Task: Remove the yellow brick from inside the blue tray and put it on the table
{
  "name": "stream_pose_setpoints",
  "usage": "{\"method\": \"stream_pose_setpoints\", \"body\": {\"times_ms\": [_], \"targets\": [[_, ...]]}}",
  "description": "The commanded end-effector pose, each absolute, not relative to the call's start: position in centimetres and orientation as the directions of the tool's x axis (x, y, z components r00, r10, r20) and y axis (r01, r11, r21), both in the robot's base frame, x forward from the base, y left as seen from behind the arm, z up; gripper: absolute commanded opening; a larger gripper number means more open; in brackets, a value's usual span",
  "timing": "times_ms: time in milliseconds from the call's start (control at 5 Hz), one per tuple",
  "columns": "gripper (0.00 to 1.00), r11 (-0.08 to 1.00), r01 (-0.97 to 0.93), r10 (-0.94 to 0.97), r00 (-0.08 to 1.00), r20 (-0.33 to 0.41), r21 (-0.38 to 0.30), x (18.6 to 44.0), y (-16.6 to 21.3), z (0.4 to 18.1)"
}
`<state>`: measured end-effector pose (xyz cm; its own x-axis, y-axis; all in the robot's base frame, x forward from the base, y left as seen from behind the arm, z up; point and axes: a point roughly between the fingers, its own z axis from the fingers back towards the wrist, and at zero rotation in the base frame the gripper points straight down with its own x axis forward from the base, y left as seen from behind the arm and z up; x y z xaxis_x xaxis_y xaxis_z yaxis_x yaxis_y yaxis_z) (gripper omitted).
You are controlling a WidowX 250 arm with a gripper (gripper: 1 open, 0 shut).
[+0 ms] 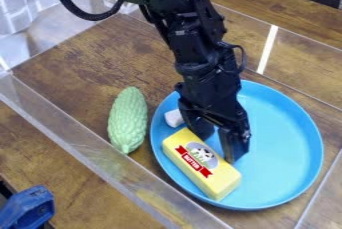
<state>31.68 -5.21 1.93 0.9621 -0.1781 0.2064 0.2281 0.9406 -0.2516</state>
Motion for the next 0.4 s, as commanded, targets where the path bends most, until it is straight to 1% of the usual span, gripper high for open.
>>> {"method": "stream_pose_setpoints", "body": {"times_ms": [0, 200], "targets": [[1.0, 0.936, 0.242, -0.196, 0.962, 0.192, -0.256, 30.97, -5.51, 1.33], [1.0, 0.934, 0.248, -0.207, 0.963, 0.174, -0.256, 30.82, -5.67, 1.19]]}}
